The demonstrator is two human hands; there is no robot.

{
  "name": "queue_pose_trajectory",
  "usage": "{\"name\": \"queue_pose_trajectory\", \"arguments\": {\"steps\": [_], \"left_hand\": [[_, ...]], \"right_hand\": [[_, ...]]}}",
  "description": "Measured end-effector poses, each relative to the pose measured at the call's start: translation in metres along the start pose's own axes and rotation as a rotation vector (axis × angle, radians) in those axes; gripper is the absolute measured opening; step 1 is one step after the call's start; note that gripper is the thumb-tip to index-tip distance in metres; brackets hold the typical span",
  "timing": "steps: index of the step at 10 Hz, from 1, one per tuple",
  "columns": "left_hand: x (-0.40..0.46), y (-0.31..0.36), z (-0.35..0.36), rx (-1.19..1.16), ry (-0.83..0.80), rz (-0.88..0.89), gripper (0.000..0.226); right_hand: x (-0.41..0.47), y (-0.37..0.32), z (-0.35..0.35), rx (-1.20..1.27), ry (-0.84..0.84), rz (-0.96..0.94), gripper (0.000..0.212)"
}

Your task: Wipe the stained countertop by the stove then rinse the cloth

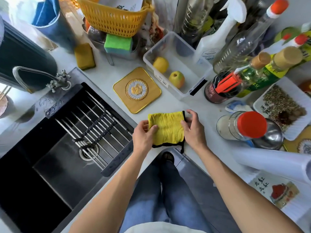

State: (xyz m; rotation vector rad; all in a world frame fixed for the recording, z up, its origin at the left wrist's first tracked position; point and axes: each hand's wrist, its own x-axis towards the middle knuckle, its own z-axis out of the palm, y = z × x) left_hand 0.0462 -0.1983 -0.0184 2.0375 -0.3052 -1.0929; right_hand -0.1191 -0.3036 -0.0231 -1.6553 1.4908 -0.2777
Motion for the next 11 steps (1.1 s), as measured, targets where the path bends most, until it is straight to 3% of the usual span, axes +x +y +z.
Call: {"name": "queue_pose_trajectory", "arguments": {"steps": [1,2,3,4,5,6,8,9,10,11], "left_hand": [[0.0,0.0,-0.005,0.172,0.049,0.062,0.044],[-0.01,-0.007,-0.007,0.438,0.092,0.25,0.055],[-0.015,-0.014,-0.006,0.769,0.033,0.55,0.064],[-0.008,-0.025,-0.005,0.974,-0.173,0.717,0.069],[0.006,-0.034,-0.014,1.076,-0.295,0.634,0.08],[0.013,-0.039,-0.018,1.183,-0.302,0.642,0.085],[0.016,-0.03,-0.013,1.195,-0.348,0.58,0.082],[0.009,-0.018,-0.018,1.085,-0.35,0.616,0.078],[-0.002,-0.014,-0.03,0.887,-0.255,0.619,0.058],[-0.03,-0.027,-0.054,0.788,-0.203,0.489,0.047]], "right_hand": [[0.0,0.005,-0.007,-0.042,0.009,0.037,0.049],[-0.016,0.007,-0.007,-0.163,0.092,-0.088,0.049],[-0.034,0.007,0.005,-0.329,0.001,-0.329,0.055],[-0.04,0.014,0.025,-0.514,-0.24,-0.384,0.077],[-0.033,0.028,0.032,-0.724,-0.332,-0.366,0.093],[-0.022,0.037,0.026,-0.768,-0.307,-0.401,0.096],[-0.015,0.035,0.02,-0.8,-0.344,-0.374,0.096],[-0.021,0.026,0.012,-0.67,-0.353,-0.377,0.09],[-0.033,0.026,-0.005,-0.514,-0.289,-0.335,0.07],[-0.067,0.034,-0.028,-0.465,-0.23,-0.243,0.057]]}}
